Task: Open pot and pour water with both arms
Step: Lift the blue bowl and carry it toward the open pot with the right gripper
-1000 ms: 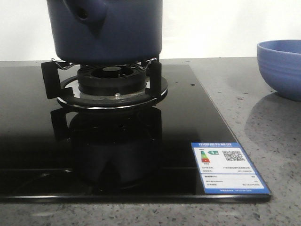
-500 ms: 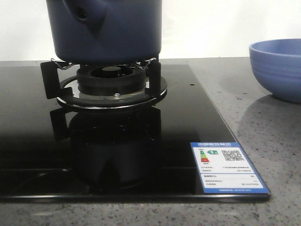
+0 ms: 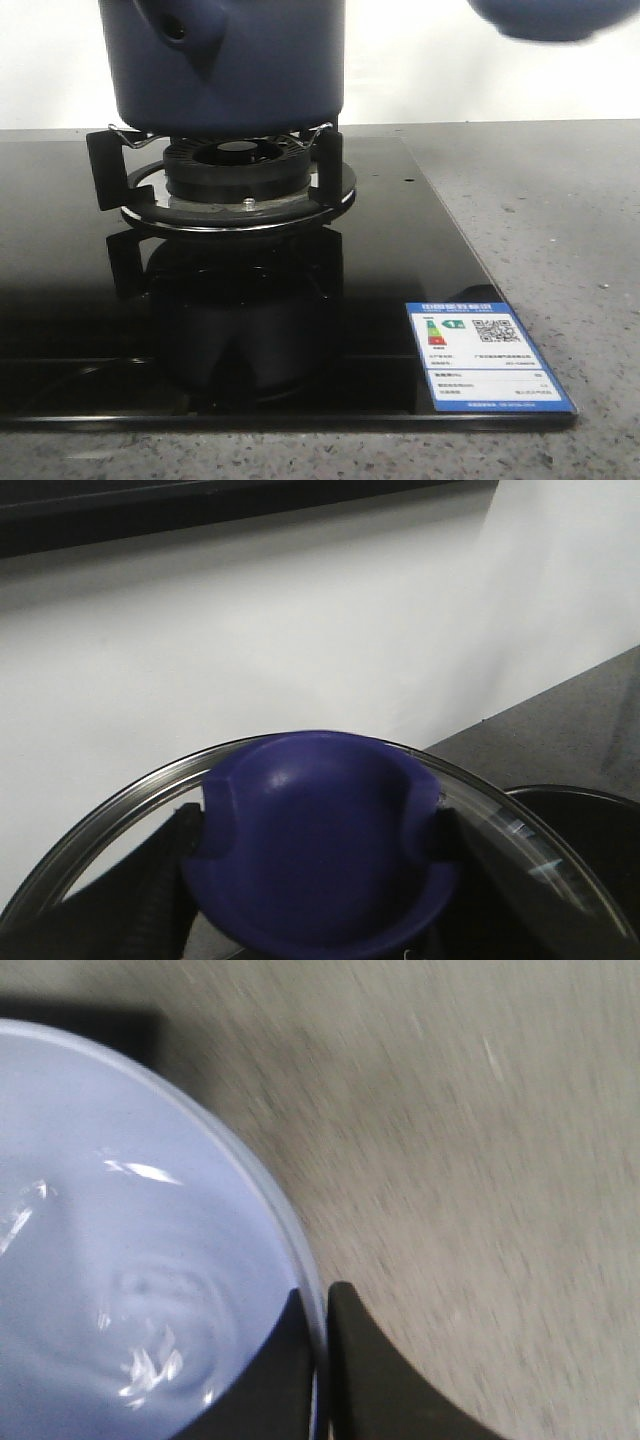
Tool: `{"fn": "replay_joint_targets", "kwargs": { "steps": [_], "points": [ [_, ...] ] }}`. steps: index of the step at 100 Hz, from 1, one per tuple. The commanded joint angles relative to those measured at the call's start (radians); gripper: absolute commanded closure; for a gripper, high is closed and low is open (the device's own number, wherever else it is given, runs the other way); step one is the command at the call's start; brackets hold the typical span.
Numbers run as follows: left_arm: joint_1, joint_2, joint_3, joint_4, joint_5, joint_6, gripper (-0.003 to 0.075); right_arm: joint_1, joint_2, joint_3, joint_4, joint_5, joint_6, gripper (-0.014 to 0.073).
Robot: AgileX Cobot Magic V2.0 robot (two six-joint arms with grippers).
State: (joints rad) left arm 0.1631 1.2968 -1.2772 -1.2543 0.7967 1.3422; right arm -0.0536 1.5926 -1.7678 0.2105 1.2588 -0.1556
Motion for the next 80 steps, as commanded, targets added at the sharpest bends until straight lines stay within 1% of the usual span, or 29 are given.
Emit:
{"fn": "replay_joint_targets", "kwargs": {
  "steps": [1,22,34,43,56,69,80],
  "points": [
    [0.003,-0.036,-0.041,-0.071,-0.034,-0.010,0.0324,0.043,0.002,-0.144,0.035,0.056,0.022,0.0635],
    [0.003,-0.036,-0.041,-0.037,-0.056,-0.010,0.0324,0.186,0.106,-0.360,0.035,0.056,0.055,0.0635],
    [0.003,-0.036,-0.041,-0.037,-0.079,-0.017,0.0324,0.269,0.174,-0.458,0.035,0.054,0.055,0.0635],
    [0.003,-0.036,-0.041,-0.037,-0.089,-0.017,0.0324,0.311,0.217,-0.513,0.037,0.033,0.055,0.0635],
    [0.031,-0.036,-0.041,-0.039,-0.090,-0.045,0.0324,0.352,0.247,-0.535,0.062,-0.044,0.055,0.0636],
    [0.082,-0.036,-0.041,-0.043,-0.069,-0.062,0.0324,0.367,0.256,-0.535,0.105,-0.136,0.055,0.0636],
    [0.101,-0.036,-0.041,-0.046,-0.053,-0.062,0.0324,0.379,0.264,-0.535,0.119,-0.195,0.051,0.0636]
  ]
}}
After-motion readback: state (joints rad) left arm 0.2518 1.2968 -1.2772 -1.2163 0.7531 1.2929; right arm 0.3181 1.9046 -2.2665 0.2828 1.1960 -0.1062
